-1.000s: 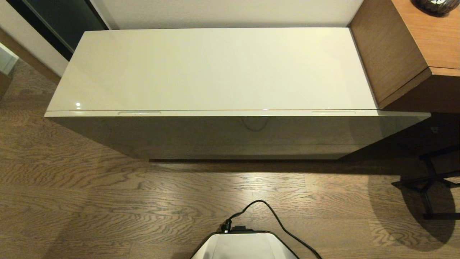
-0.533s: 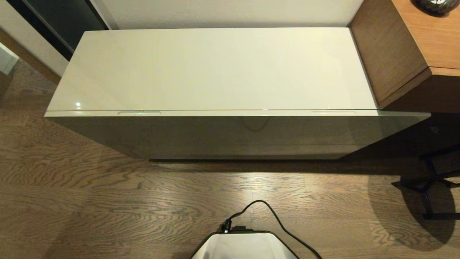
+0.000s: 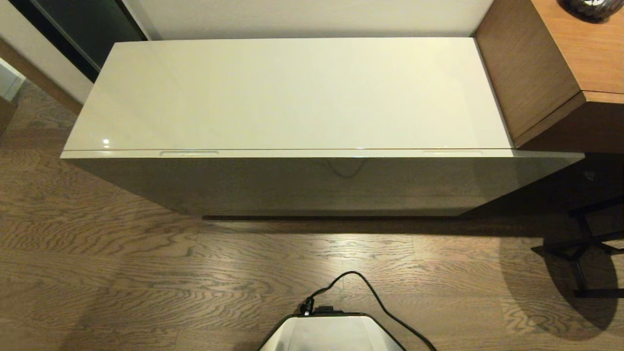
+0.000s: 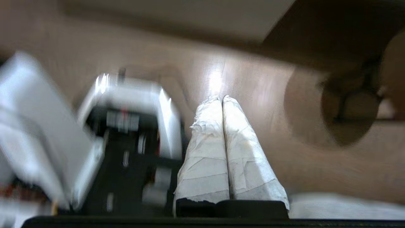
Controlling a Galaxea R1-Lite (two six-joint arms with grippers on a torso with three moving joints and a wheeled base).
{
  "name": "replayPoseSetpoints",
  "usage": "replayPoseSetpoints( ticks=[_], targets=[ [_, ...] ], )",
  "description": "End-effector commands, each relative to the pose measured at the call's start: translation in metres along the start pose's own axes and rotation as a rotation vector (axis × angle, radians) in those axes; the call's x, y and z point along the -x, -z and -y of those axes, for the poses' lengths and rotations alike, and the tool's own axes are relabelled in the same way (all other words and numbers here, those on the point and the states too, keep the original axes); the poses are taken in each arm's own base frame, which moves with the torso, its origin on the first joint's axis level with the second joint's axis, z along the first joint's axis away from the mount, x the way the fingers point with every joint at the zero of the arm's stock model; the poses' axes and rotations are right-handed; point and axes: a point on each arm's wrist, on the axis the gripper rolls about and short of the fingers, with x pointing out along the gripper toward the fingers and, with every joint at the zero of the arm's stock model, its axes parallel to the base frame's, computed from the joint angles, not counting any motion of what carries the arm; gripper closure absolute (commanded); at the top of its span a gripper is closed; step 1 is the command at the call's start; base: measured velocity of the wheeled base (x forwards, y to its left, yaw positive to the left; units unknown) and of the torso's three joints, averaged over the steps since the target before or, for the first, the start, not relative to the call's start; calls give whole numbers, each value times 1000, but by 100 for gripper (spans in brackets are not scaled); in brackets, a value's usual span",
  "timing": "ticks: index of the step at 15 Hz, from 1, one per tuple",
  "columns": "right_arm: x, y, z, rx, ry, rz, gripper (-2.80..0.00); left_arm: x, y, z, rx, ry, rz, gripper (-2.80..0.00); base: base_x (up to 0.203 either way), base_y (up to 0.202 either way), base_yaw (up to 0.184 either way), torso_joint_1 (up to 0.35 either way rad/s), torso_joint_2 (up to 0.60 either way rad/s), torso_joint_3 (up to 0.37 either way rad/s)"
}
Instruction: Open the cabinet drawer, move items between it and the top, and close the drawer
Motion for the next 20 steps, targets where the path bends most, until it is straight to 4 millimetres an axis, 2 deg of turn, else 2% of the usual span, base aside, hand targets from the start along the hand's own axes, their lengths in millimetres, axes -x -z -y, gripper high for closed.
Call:
replayPoseSetpoints(
  ticks=[1,4,6,9,11,12,15,17,19,20],
  targets=[
    [5,18,-5,-11,-33,-99,0,0,0,0,0,-1,0,0,0,0,0,0,0,0],
    [27,13,-7,-39,-23,19,0,0,0,0,0,-1,-1,0,0,0,0,0,0,0],
    [40,10,-8,-126,-20,87,0,0,0,0,0,-1,0,0,0,0,0,0,0,0],
    [46,9,-7,-347,47,123,0,0,0,0,0,-1,0,0,0,0,0,0,0,0],
    [43,11,1,-430,169,110,0,0,0,0,0,-1,0,0,0,0,0,0,0,0],
    [44,8,1,-453,177,119,0,0,0,0,0,-1,0,0,0,0,0,0,0,0],
    [52,-28,6,-563,170,191,0,0,0,0,0,-1,-1,0,0,0,0,0,0,0],
    [42,-55,10,-643,207,181,0,0,0,0,0,-1,0,0,0,0,0,0,0,0],
    [20,-85,19,-751,347,146,0,0,0,0,0,-1,0,0,0,0,0,0,0,0],
    [1,-101,29,-808,449,116,0,0,0,0,0,-1,0,0,0,0,0,0,0,0]
  ],
)
